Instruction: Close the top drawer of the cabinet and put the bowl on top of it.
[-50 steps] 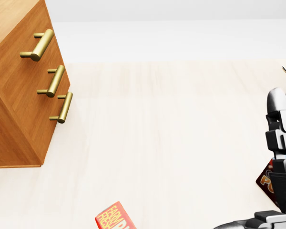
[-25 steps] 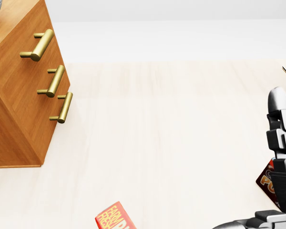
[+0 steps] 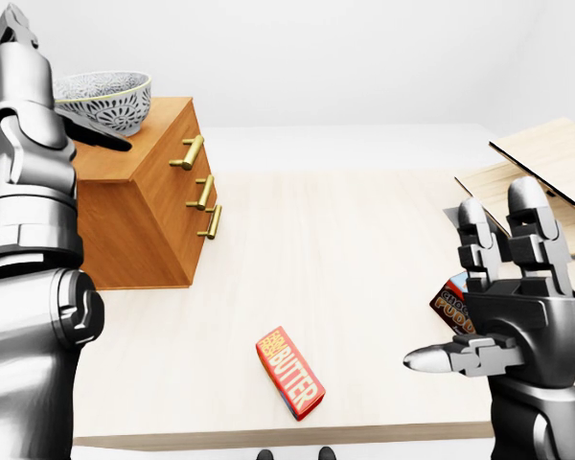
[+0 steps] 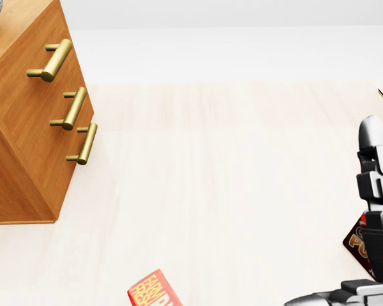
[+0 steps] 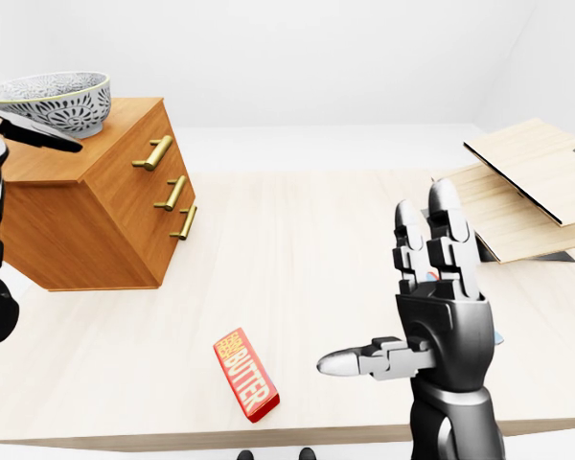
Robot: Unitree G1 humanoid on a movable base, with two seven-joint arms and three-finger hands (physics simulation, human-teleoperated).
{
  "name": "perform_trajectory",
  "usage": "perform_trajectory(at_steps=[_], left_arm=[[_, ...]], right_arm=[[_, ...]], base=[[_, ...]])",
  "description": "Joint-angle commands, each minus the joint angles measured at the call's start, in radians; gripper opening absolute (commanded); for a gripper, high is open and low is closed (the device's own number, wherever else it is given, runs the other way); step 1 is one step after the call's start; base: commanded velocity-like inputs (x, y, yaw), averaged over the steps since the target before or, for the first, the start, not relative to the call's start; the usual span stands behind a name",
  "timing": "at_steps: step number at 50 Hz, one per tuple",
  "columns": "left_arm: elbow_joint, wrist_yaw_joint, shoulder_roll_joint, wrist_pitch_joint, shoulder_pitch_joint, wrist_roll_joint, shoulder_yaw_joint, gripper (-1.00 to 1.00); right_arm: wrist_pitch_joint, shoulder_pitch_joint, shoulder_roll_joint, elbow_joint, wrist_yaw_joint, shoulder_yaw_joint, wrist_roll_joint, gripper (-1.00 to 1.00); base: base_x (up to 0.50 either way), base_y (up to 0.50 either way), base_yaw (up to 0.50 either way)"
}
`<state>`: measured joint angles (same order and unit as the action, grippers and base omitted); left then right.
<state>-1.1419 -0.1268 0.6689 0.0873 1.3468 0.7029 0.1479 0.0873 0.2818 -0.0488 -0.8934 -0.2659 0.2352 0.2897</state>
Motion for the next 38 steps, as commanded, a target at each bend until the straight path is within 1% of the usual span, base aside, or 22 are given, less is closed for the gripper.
perform_trajectory(at_steps=[1,3,4,8,9,14,16,18,19,22,23,24,27,28,29,31,32,34,35,36,37,38], left_arm=[[0.340,0.138,0.045,0.000,-0.077,-0.191,0.062,1.00],[0.448,0.182,0.048,0.000,-0.110,-0.234,0.073,1.00],[0.601,0.259,0.040,0.000,-0.150,-0.282,0.093,1.00],[0.851,0.355,0.019,0.000,-0.213,-0.409,0.118,1.00],[1.013,0.418,-0.003,0.000,-0.248,-0.458,0.118,1.00],[1.408,0.457,-0.040,0.000,-0.331,-0.576,0.137,1.00],[1.502,0.460,-0.051,0.000,-0.344,-0.617,0.138,1.00],[1.674,0.475,-0.098,0.000,-0.356,-0.696,0.151,1.00],[1.716,0.464,-0.097,0.000,-0.374,-0.702,0.136,1.00],[1.827,0.461,-0.136,0.000,-0.406,-0.757,0.134,1.00],[1.925,0.449,-0.183,0.000,-0.425,-0.785,0.138,1.00],[2.004,0.436,-0.218,0.000,-0.461,-0.804,0.125,1.00],[2.105,0.410,-0.309,0.000,-0.551,-0.847,0.089,1.00],[2.166,0.411,-0.392,0.000,-0.603,-0.898,0.086,1.00],[2.183,0.399,-0.422,0.000,-0.625,-0.931,0.082,1.00],[2.189,0.336,-0.462,0.000,-0.701,-1.031,0.054,1.00],[2.189,0.292,-0.462,0.000,-0.742,-1.082,0.034,1.00],[2.189,0.217,-0.466,0.000,-0.849,-1.166,-0.039,1.00],[2.189,0.200,-0.488,0.000,-0.914,-1.187,-0.087,1.00],[2.189,0.215,-0.470,0.000,-1.017,-1.124,-0.219,1.00],[2.189,0.239,-0.502,0.000,-1.061,-1.102,-0.245,1.00],[2.189,0.260,-0.517,0.000,-1.092,-1.076,-0.271,1.00]], right_arm=[[0.000,-0.009,0.003,0.017,0.006,-0.008,-0.009,1.00],[0.000,-0.007,0.004,0.017,0.006,-0.009,-0.008,1.00],[0.000,-0.003,0.003,0.013,0.005,-0.007,-0.005,1.00],[0.000,-0.001,0.002,0.013,0.005,-0.009,-0.006,1.00],[0.000,-0.001,0.001,0.018,0.006,-0.018,-0.015,1.00],[0.000,0.000,0.004,0.023,0.008,-0.022,-0.015,1.00],[0.000,-0.001,0.005,0.023,0.010,-0.022,-0.014,1.00],[0.000,0.003,0.004,0.022,0.009,-0.025,-0.016,1.00],[0.000,0.002,0.005,0.026,0.008,-0.026,-0.018,1.00],[0.000,0.002,0.005,0.027,0.009,-0.029,-0.018,1.00],[0.000,0.000,0.005,0.035,0.010,-0.035,-0.024,1.00],[0.000,-0.001,0.005,0.048,0.012,-0.044,-0.037,1.00],[0.000,-0.005,0.010,0.070,0.017,-0.056,-0.051,1.00],[0.000,-0.017,0.014,0.094,0.027,-0.064,-0.067,1.00],[0.000,-0.022,0.016,0.106,0.027,-0.069,-0.070,1.00],[0.000,-0.030,0.020,0.131,0.036,-0.081,-0.083,1.00],[0.000,-0.030,0.022,0.140,0.038,-0.089,-0.089,1.00],[0.000,-0.036,0.026,0.161,0.045,-0.099,-0.101,1.00],[0.000,-0.047,0.029,0.184,0.050,-0.104,-0.108,1.00],[0.000,-0.066,0.033,0.247,0.059,-0.120,-0.136,1.00],[0.000,-0.074,0.035,0.273,0.064,-0.127,-0.143,1.00],[0.000,-0.079,0.038,0.288,0.070,-0.134,-0.150,1.00]], base=[[0.00,0.00,0.00],[0.00,0.00,0.00],[0.00,0.00,0.00],[0.00,0.00,0.00],[0.00,0.00,0.00],[0.00,0.00,0.00],[0.00,0.00,0.00],[0.00,0.00,0.00],[0.00,0.00,0.00],[0.00,0.00,0.00],[0.00,0.00,0.00],[0.00,0.00,0.00],[0.00,0.00,0.00],[0.00,0.00,0.00],[0.00,0.00,0.00],[0.00,0.00,0.00],[0.00,0.00,0.00],[0.00,0.00,0.00],[0.00,0.00,0.00],[0.00,0.00,0.00],[0.00,0.00,0.00],[0.00,0.00,0.00]])
